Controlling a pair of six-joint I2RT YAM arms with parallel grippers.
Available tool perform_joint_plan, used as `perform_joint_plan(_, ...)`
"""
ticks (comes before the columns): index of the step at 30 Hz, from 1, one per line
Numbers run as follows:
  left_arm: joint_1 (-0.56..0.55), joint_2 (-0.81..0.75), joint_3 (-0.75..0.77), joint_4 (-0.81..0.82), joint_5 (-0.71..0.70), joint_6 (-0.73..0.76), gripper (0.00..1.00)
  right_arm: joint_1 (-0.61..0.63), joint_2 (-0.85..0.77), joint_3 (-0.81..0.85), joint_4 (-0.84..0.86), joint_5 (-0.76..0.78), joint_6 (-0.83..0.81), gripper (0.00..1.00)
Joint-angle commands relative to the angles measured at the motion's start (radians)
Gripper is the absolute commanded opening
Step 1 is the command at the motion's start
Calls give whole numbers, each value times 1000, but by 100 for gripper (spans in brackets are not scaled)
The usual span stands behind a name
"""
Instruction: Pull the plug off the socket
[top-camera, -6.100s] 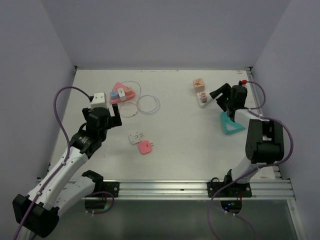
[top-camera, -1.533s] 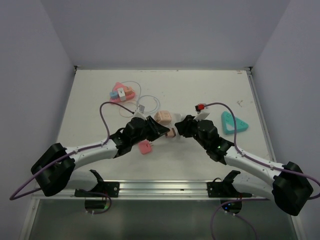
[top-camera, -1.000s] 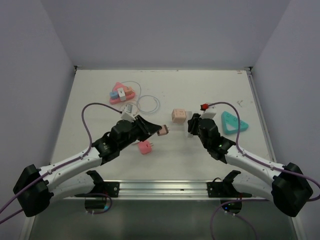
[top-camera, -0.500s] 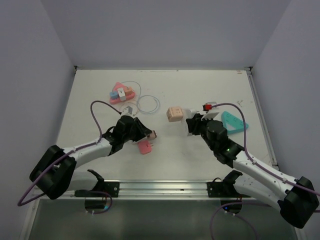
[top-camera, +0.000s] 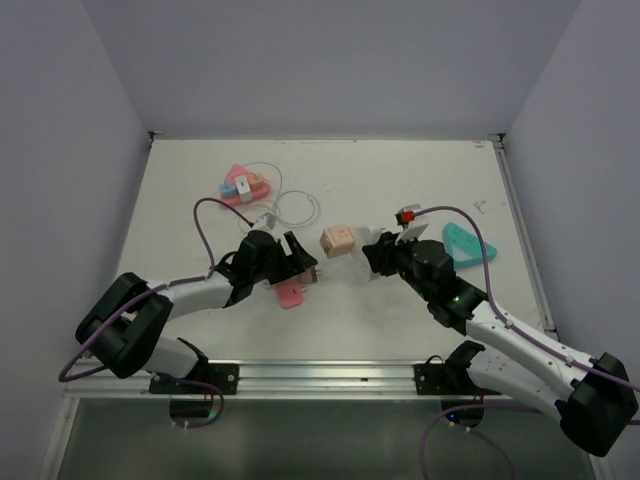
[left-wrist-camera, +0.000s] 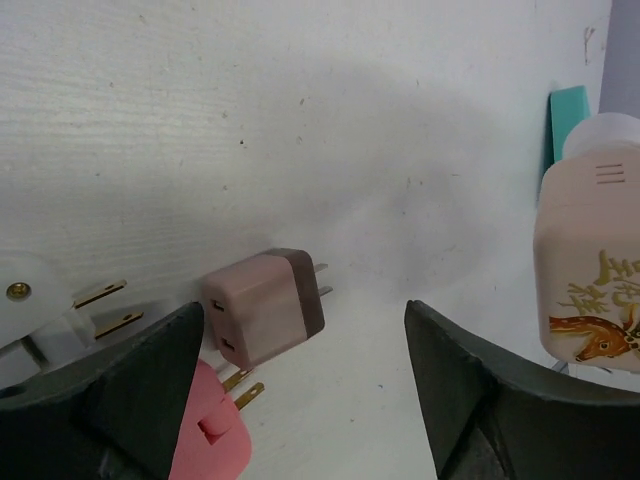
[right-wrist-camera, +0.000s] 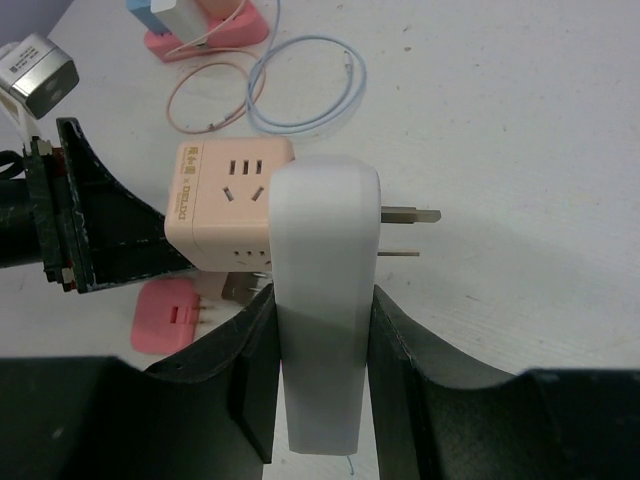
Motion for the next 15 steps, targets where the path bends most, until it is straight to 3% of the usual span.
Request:
perform_joint_plan(1, 7, -78, -23, 45, -9, 10, 86, 1, -10, 63, 73, -50, -9, 0)
perform_joint_plan(3, 10, -130, -23, 25, -7, 7, 98, 1, -10, 63, 70, -56, -9, 0)
perform_joint_plan(8, 9, -291, -26, 1, -2, -7, 100, 1, -8, 63, 67, -88, -9, 0)
perform_joint_plan(11, 7, -363, -5, -19, -6, 97, 100, 2, 7, 81, 48, -133, -27, 0)
perform_joint_plan(15, 5, -411, 40, -70, -3, 351, 100, 1, 24, 115, 15, -174, -44, 0)
